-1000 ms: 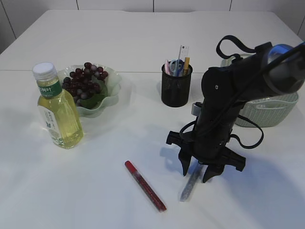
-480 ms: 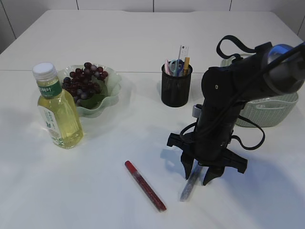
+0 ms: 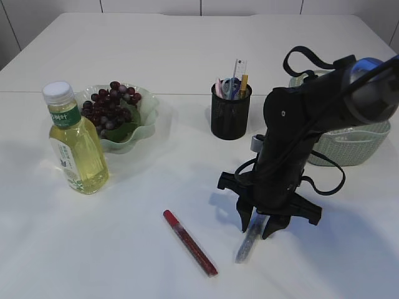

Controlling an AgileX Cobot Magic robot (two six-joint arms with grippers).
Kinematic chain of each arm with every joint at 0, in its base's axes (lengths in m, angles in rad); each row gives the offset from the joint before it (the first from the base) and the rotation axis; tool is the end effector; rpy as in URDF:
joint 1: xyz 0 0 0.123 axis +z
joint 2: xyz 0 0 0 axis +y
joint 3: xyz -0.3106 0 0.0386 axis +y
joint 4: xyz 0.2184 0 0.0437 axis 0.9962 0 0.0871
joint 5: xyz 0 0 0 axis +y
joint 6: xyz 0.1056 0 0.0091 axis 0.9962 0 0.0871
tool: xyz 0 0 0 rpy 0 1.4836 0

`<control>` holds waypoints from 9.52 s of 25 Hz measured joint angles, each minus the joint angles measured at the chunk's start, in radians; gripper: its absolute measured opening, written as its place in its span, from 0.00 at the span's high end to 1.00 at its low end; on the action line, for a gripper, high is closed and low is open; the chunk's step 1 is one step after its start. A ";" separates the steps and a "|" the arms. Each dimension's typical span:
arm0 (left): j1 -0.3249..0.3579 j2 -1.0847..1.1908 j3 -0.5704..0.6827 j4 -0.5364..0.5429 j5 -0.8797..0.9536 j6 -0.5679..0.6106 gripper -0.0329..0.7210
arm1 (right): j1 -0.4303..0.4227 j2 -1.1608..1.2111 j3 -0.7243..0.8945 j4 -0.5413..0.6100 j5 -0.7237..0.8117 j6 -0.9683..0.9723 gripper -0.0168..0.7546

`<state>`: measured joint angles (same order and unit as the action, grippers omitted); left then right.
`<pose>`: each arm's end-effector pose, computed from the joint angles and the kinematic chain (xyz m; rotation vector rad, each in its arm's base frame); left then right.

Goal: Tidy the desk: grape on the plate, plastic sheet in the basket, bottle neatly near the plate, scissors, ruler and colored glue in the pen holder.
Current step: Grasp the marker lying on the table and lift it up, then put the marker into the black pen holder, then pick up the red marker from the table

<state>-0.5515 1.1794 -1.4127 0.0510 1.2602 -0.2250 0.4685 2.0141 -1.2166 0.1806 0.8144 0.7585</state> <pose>0.1577 -0.0910 0.4323 0.4103 2.4931 -0.2495 0.3127 0.1738 0.1563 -0.6317 -3.0296 -0.2110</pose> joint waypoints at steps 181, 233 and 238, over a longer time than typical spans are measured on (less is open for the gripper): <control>0.000 0.000 0.000 -0.022 0.000 0.000 0.57 | 0.286 0.216 -0.550 -0.088 0.403 -0.699 0.52; 0.000 0.000 0.000 -0.022 0.000 0.000 0.57 | 0.286 0.288 -0.556 -0.120 0.403 -0.697 0.52; 0.000 0.000 0.000 -0.022 0.000 0.000 0.57 | 0.286 0.288 -0.556 -0.121 0.403 -0.697 0.52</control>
<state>-0.5515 1.1794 -1.4127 0.0289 1.2602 -0.2250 0.7543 2.3025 -1.7727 0.0591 1.2172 0.0610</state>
